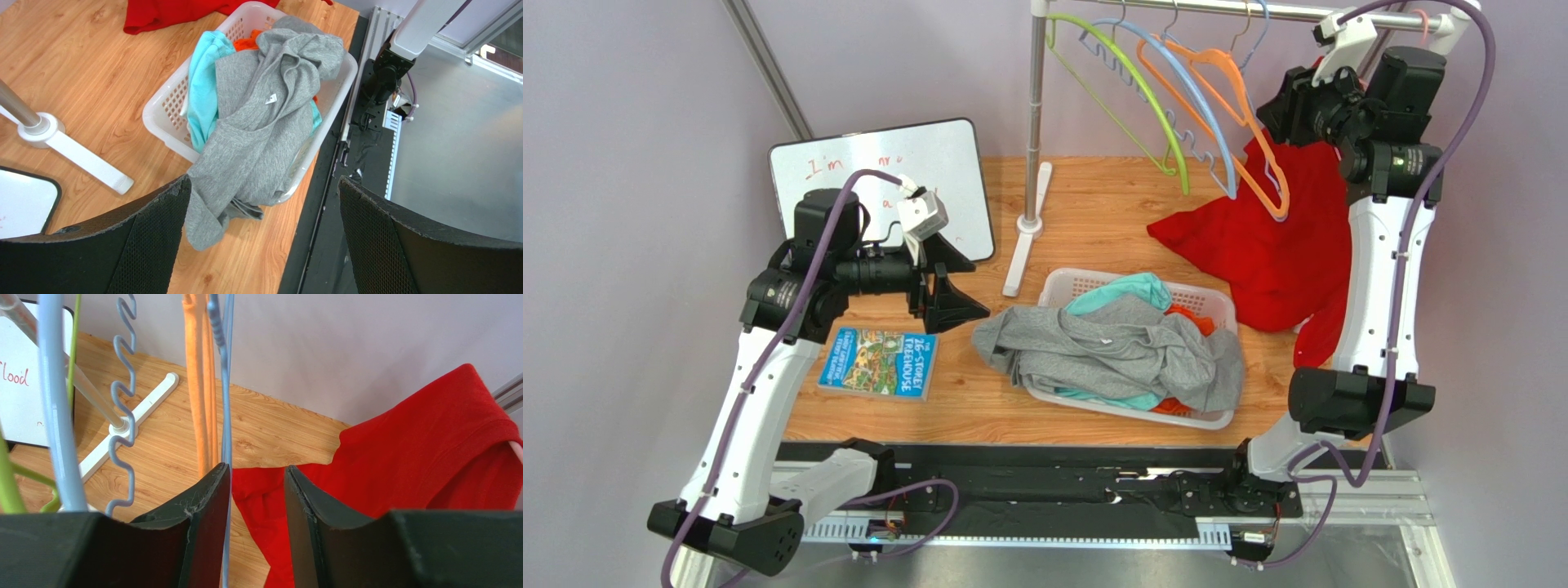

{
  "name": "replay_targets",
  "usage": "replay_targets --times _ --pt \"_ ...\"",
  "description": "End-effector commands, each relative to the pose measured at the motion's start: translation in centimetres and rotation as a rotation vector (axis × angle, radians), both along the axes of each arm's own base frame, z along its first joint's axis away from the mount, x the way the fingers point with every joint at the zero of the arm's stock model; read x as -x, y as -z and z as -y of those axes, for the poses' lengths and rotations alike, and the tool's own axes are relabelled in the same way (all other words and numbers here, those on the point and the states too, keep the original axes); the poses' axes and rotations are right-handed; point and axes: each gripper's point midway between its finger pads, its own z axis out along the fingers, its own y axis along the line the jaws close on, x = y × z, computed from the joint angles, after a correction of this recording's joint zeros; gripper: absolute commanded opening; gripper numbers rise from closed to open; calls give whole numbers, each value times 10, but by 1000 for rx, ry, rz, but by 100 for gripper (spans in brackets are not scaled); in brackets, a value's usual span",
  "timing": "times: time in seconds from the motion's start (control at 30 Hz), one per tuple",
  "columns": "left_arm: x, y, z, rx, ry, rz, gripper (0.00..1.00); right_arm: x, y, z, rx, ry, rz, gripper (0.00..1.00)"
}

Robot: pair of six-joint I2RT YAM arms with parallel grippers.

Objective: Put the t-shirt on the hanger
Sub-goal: Pick up the hanger from the clothesline.

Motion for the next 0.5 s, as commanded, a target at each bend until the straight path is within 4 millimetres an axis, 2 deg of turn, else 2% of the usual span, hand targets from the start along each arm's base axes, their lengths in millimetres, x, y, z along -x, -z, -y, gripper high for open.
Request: replay_targets --times 0.0,0.23,0.47 --pt "-4 -10 1 17 6 44 93 -14 3 3 35 -4 23 41" --pt "-7 -3 1 1 4 38 94 -16 11 -6 40 -39 6 44" --pt "-6 7 1 -5 6 8 94 -12 8 -18 33 -71 11 49"
